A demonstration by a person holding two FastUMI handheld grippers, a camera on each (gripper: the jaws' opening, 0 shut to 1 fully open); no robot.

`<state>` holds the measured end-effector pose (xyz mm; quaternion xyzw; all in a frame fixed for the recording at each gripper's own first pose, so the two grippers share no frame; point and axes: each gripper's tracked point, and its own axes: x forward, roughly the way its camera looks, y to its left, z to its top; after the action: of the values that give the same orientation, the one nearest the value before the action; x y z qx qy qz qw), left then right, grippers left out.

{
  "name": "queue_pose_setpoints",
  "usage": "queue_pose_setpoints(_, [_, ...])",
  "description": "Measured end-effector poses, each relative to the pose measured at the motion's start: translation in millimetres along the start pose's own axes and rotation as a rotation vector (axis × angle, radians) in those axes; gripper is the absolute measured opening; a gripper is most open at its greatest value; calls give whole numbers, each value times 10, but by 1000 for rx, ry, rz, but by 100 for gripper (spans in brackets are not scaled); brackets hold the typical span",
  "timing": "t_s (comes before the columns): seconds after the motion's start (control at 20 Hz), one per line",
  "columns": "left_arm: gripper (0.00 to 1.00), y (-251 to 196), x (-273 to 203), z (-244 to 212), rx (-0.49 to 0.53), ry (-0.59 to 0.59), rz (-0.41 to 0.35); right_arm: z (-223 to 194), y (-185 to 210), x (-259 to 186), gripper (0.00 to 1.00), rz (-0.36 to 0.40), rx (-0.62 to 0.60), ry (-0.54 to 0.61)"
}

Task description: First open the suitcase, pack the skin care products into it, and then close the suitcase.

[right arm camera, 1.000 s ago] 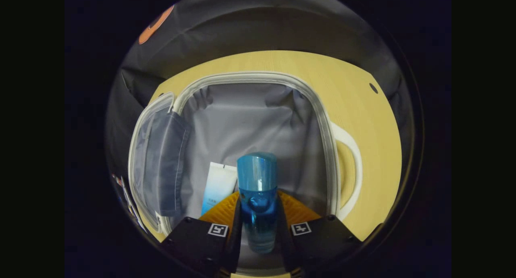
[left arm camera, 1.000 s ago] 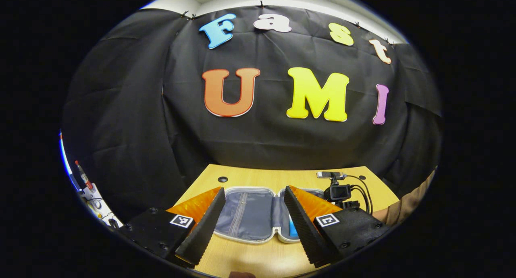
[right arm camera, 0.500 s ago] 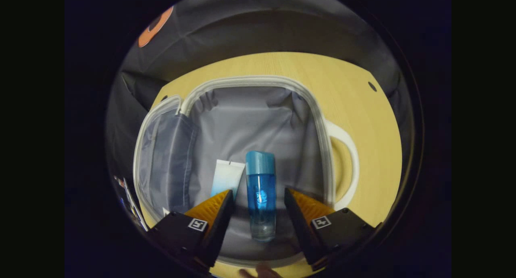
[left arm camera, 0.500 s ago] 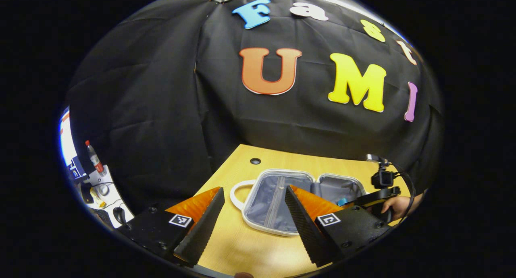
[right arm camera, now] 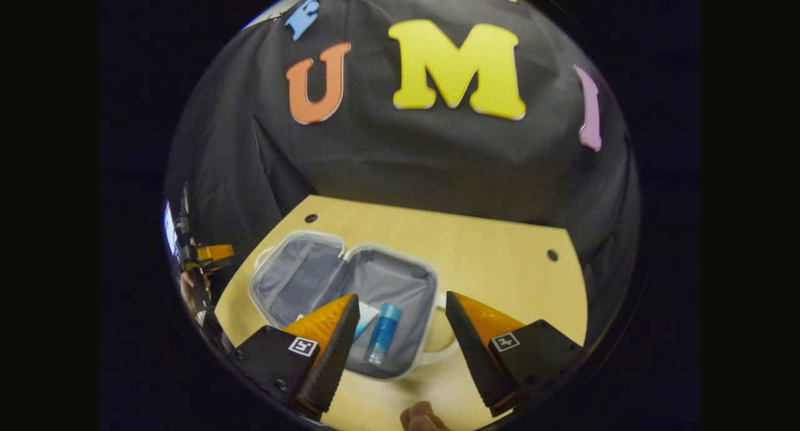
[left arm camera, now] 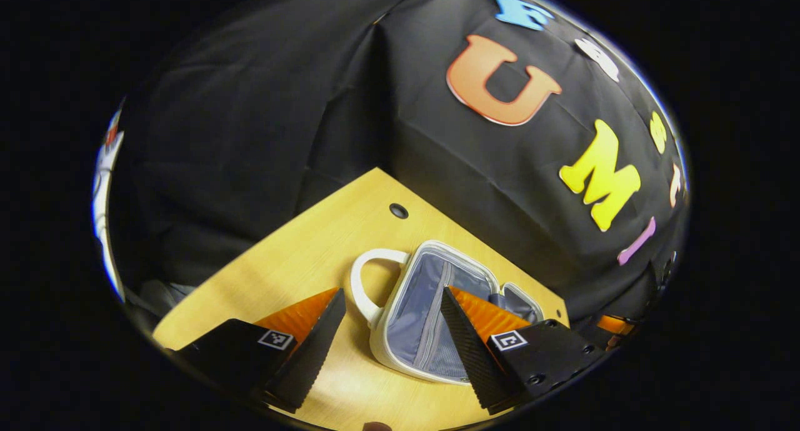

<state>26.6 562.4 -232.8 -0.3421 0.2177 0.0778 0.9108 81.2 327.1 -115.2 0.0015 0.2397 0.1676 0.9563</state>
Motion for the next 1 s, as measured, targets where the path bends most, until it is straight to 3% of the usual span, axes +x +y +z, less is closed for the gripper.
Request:
queue_pose_setpoints(0.05, [98, 42, 112, -54, -60, 25, -36, 101, -92, -247, 78, -13, -7, -44])
queue_pose_setpoints(0.15, [99, 247, 248, -31, -143, 31, -61, 336, -351, -715, 82, -79, -20, -149])
queue_pose_setpoints(0.25, [98, 365, 376, -79, -231, 62, -78, 491, -687, -1153, 77, -213, -64, -224])
queue_pose_setpoints(0.3, [97, 394, 477, -96, -281, 68, -85, 531, -791, -1362, 81, -264, -77, -260])
queue_pose_setpoints(0.4, [97, 349, 605, -146, -362, 78, -131, 627, -861, -1775, 80, -310, -79, -337])
queue_pose_setpoints(0.6, [100, 536, 778, -178, -417, 72, -88, 582, -990, -2078, 80, -361, -90, -361])
queue_pose_setpoints(0.8, [75, 401, 810, -159, -470, 77, -125, 636, -1085, -2173, 80, -377, -63, -379])
queue_pose_setpoints(0.85, [59, 416, 809, -131, -458, 63, -110, 623, -1107, -2172, 80, -376, -54, -377])
queue_pose_setpoints(0.9, [64, 451, 819, -92, -441, 46, -78, 616, -1131, -2164, 80, -376, -46, -375])
queue_pose_setpoints(1.0, [14, 444, 797, -99, -438, 61, -46, 594, -1159, -2155, 80, -366, -41, -366])
